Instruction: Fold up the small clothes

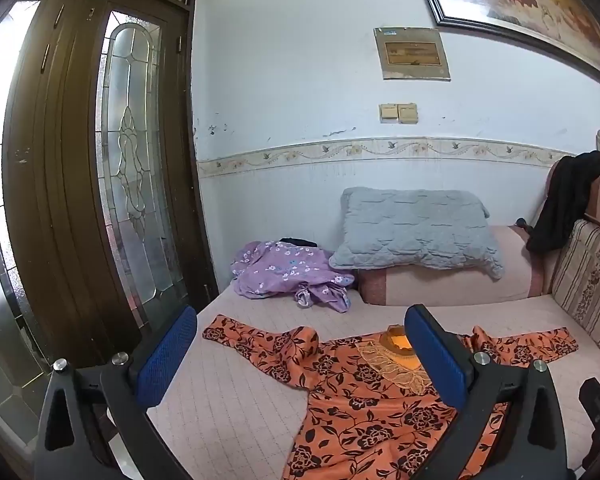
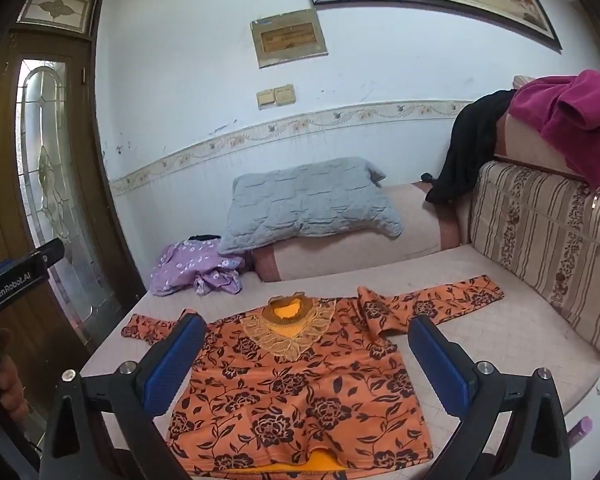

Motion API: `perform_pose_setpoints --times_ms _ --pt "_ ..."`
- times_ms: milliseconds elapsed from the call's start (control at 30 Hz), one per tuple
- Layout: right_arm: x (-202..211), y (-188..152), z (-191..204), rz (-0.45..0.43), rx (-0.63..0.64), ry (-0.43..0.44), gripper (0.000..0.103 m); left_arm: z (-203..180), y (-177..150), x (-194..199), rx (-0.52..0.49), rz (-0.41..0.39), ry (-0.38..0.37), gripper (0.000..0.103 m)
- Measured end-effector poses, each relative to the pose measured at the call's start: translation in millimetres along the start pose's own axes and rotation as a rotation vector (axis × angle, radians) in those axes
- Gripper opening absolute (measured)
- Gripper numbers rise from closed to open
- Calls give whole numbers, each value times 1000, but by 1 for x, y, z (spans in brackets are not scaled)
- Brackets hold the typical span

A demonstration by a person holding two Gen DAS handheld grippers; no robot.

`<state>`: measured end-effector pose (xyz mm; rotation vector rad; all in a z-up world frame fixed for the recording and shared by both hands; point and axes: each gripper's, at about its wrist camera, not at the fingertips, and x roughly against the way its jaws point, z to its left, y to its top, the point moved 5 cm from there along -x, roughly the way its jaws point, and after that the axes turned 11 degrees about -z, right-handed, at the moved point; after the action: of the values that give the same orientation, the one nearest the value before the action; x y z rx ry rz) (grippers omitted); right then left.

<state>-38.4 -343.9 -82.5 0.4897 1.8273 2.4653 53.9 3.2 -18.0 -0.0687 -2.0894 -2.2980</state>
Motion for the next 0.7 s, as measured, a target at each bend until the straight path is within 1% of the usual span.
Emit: perform_pose_setpoints --times_ms 133,233,267,300,700 --pt "4 -5 22 8 7 -6 103 -5 -6 -3 -1 23 -3 103" --pt "11 -10 48 22 14 -7 103 -9 -11 -1 -2 34 -5 103" --pt "12 -19 49 18 21 4 103 -5 -12 -11 5 47 -6 103" --pt "11 -20 51 22 22 7 103 -1 -12 -18 10 55 -4 103" --pt "7 -20 61 27 36 19 103 6 -12 -21 26 59 9 103"
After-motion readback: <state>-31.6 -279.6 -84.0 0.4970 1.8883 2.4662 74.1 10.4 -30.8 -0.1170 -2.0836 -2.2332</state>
